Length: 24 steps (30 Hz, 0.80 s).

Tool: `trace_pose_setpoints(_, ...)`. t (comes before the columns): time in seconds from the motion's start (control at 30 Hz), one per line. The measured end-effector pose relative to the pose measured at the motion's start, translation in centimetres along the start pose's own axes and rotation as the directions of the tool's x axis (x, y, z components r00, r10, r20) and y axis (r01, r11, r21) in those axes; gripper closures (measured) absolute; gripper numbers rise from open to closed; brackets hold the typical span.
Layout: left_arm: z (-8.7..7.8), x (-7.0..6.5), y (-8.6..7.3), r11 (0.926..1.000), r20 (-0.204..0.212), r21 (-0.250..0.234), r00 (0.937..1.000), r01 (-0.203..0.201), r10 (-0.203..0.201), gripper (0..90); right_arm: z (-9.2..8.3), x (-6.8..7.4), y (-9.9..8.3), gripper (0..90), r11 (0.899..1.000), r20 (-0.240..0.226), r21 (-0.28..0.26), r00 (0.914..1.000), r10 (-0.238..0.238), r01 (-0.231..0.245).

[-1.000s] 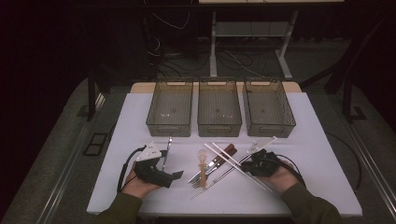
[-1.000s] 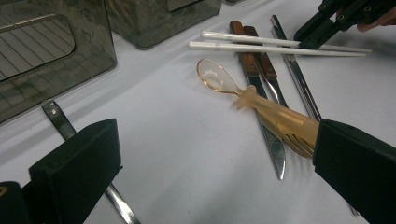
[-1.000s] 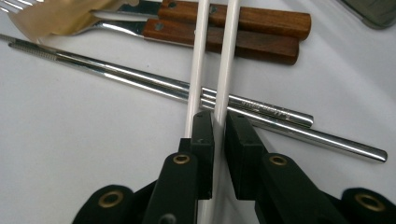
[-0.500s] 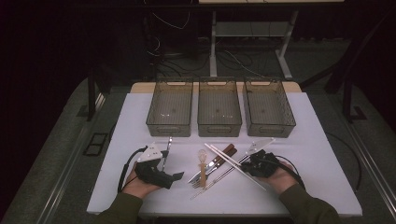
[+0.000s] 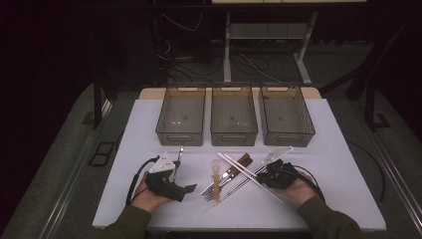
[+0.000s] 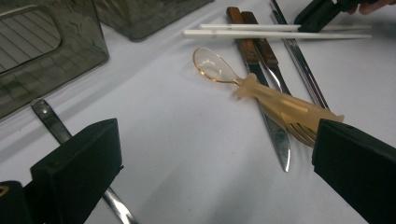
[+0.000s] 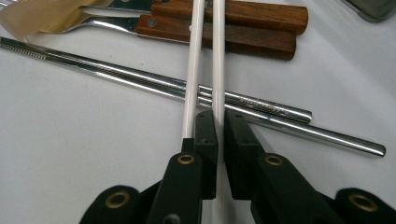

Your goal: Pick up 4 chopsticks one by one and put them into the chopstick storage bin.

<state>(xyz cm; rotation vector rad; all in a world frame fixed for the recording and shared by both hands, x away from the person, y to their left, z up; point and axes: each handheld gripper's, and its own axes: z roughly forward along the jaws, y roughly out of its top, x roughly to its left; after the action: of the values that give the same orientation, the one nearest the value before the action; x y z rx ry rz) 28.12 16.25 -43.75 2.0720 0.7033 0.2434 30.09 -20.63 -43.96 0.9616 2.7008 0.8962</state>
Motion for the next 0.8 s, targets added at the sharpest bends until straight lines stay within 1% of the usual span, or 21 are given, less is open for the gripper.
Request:
trace_pose_setpoints(0.07, -0.02, 0.00, 0.00, 0.9998, 0.007, 0.006, 0.9998, -0.021, 0.021, 0.0, 0.00, 0.01, 0.00, 84.5, 1.000, 0.002, -0.001, 1.0000, -0.002, 0.002)
trace_pose_setpoints(0.13, -0.08, 0.08, -0.01, 0.9996, 0.014, 0.006, 0.9996, -0.026, 0.026, 0.0, 0.00, 0.01, 0.00, 84.5, 1.000, 0.002, -0.001, 1.0000, -0.001, 0.001)
trace_pose_setpoints(0.2, -0.16, 0.31, -0.03, 0.9997, 0.017, 0.001, 0.9996, -0.023, 0.023, 0.0, -0.01, 0.00, 0.00, 84.5, 1.000, 0.000, 0.000, 1.0000, -0.002, 0.002)
trace_pose_setpoints(0.3, -0.41, 0.66, -0.06, 0.9999, 0.017, -0.011, 0.9998, -0.004, 0.004, 0.0, -0.02, -0.12, -0.03, 84.6, 1.000, -0.004, -0.002, 1.0000, 0.002, -0.002)
trace_pose_setpoints(0.37, -0.49, 0.69, -0.12, 0.9999, 0.023, -0.009, 0.9997, -0.006, 0.006, 0.0, -0.03, -0.13, -0.01, 84.6, 1.000, -0.007, -0.003, 1.0000, -0.005, 0.005)
trace_pose_setpoints(0.4, -0.47, 0.67, -0.14, 1.0000, 0.023, -0.007, 0.9997, -0.006, 0.006, 0.0, -0.05, -0.15, 0.01, 84.6, 1.000, -0.009, 0.002, 0.9999, 0.005, -0.005)
trace_pose_setpoints(0.43, -0.43, 0.62, -0.12, 0.9999, 0.022, -0.010, 0.9998, -0.002, 0.003, 0.0, -0.05, -0.16, 0.00, 84.6, 1.000, -0.010, 0.001, 0.9999, 0.003, -0.003)
trace_pose_setpoints(0.53, -0.45, 0.53, -0.07, 0.9999, 0.021, -0.010, 0.9997, -0.009, 0.009, 0.0, -0.06, -0.20, 0.01, 84.6, 1.000, -0.011, -0.004, 0.9999, -0.006, 0.006)
trace_pose_setpoints(0.67, -0.53, 0.50, -0.07, 0.9999, 0.020, -0.016, 0.9998, -0.004, 0.004, 0.0, -0.29, -0.31, 0.09, 84.6, 1.000, -0.031, -0.027, 0.9995, -0.009, 0.008)
trace_pose_setpoints(0.8, -0.56, 0.47, -0.04, 0.9998, 0.019, -0.017, 0.9998, -0.006, 0.006, 0.0, -0.74, -0.43, 0.27, 84.6, 0.999, -0.040, -0.048, 0.9991, -0.011, 0.009)
